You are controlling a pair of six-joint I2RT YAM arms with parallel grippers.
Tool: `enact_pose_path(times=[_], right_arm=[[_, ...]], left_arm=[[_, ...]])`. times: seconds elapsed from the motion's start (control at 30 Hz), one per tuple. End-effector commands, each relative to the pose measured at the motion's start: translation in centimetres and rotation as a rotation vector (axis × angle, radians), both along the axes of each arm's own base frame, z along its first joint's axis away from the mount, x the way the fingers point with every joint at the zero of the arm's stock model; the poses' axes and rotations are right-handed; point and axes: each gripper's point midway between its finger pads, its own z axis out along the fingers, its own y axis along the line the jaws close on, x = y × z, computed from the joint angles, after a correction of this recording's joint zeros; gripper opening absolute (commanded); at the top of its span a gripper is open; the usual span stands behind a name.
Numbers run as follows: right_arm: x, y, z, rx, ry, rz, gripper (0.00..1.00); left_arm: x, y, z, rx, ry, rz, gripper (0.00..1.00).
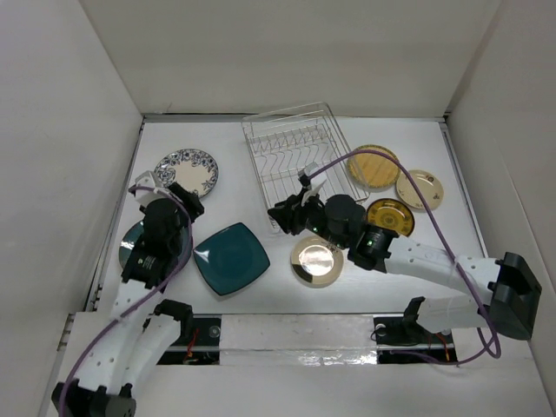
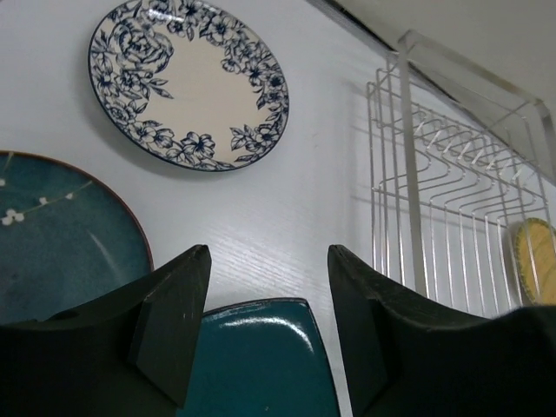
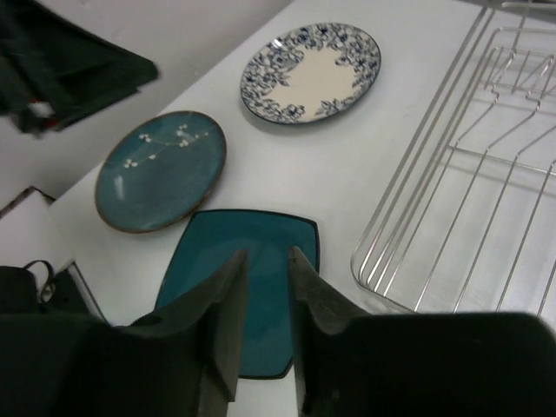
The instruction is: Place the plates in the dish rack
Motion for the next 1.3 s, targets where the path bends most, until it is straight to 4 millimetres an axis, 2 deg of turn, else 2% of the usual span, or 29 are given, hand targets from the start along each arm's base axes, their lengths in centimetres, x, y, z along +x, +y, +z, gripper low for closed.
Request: enact_pose_path(times=[0.0, 0.03, 0.1, 0.13, 0.2, 0.23, 0.3, 0.33, 0.37, 0.4, 0.43, 0.5, 0.53, 0.6, 0.7, 0.73, 0.77, 0.87, 0.93, 1.13, 1.23, 1.27], right_arm=[[-1.3, -0.2, 2.3, 0.068, -0.004, 0.054, 0.38], [-1.5, -0.6, 2.1, 0.064, 0.008, 0.047, 0.4], [-1.9, -0.9, 2.6, 0.084, 0.01, 0.055, 0.43], [-2.4, -1.0, 3.1, 0.114, 0.001, 0.073, 0.44], [-2.7, -1.1, 3.6, 0.133, -0.002, 0.081, 0.45], [-2.6, -1.4, 3.8, 0.135, -0.004, 0.068, 0.46], [-2.3, -1.8, 3.7, 0.137, -0.001, 0.053, 0.46], [-2.0, -2.0, 3.8, 0.142, -0.002, 0.046, 0.47], [-2.2, -1.9, 3.7, 0.148, 0.003, 0.059, 0.46], [-2.4, -1.8, 3.7, 0.149, 0.005, 0.067, 0.47], [-2.5, -1.7, 3.8, 0.153, 0.006, 0.073, 0.47], [-2.5, -1.6, 3.7, 0.153, 0.006, 0.078, 0.47], [-2.0, -1.7, 3.5, 0.153, 0.008, 0.065, 0.47], [-2.0, -1.3, 2.9, 0.135, 0.018, 0.077, 0.47], [-1.8, -1.0, 2.5, 0.12, 0.021, 0.077, 0.47], [-1.3, -1.1, 2.4, 0.115, 0.022, 0.066, 0.47], [-1.3, -1.1, 2.3, 0.112, 0.022, 0.064, 0.47], [-0.8, -1.1, 1.8, 0.102, 0.03, 0.061, 0.47], [-0.5, -1.1, 1.5, 0.096, 0.034, 0.059, 0.47], [0.1, -0.8, 0.8, 0.073, 0.04, 0.054, 0.47], [0.3, -0.6, 0.3, 0.061, 0.05, 0.053, 0.48], [0.3, -0.5, 0.2, 0.06, 0.051, 0.055, 0.48]], left_arm=[[3.3, 0.5, 1.6, -0.061, -0.048, 0.101, 0.53], [4.7, 1.1, 0.5, -0.044, -0.006, 0.142, 0.53], [6.6, 2.1, 1.3, -0.044, -0.005, 0.167, 0.52], [8.3, 3.3, 0.0, -0.058, 0.034, 0.176, 0.52], [10.7, 4.6, 0.3, -0.076, 0.011, 0.155, 0.52], [11.8, 6.4, -2.3, -0.101, 0.081, 0.164, 0.52], [13.1, 8.3, -3.5, -0.118, 0.11, 0.164, 0.52], [14.0, 8.7, -5.4, -0.125, 0.157, 0.144, 0.52], [14.5, 10.4, -5.6, -0.121, 0.165, 0.168, 0.52], [14.8, 11.0, -6.2, -0.117, 0.178, 0.167, 0.52], [15.4, 10.6, -7.2, -0.145, 0.193, 0.121, 0.52], [16.0, 11.8, -7.6, -0.163, 0.188, 0.119, 0.52], [16.2, 12.0, -8.8, -0.185, 0.213, 0.114, 0.52], [16.8, 12.9, -9.5, -0.217, 0.21, 0.102, 0.52], [17.6, 13.6, -10.0, -0.219, 0.214, 0.082, 0.52], [17.7, 13.6, -11.5, -0.229, 0.253, 0.077, 0.52], [18.1, 14.1, -11.3, -0.228, 0.248, 0.077, 0.52], [18.7, 14.2, -12.9, -0.26, 0.266, 0.061, 0.52], [18.7, 15.0, -13.8, -0.282, 0.266, 0.073, 0.52], [18.9, 14.7, -17.2, -0.29, 0.318, 0.04, 0.51], [18.9, 15.3, -18.0, -0.297, 0.338, 0.055, 0.49], [18.8, 15.8, -17.7, -0.294, 0.328, 0.069, 0.47]])
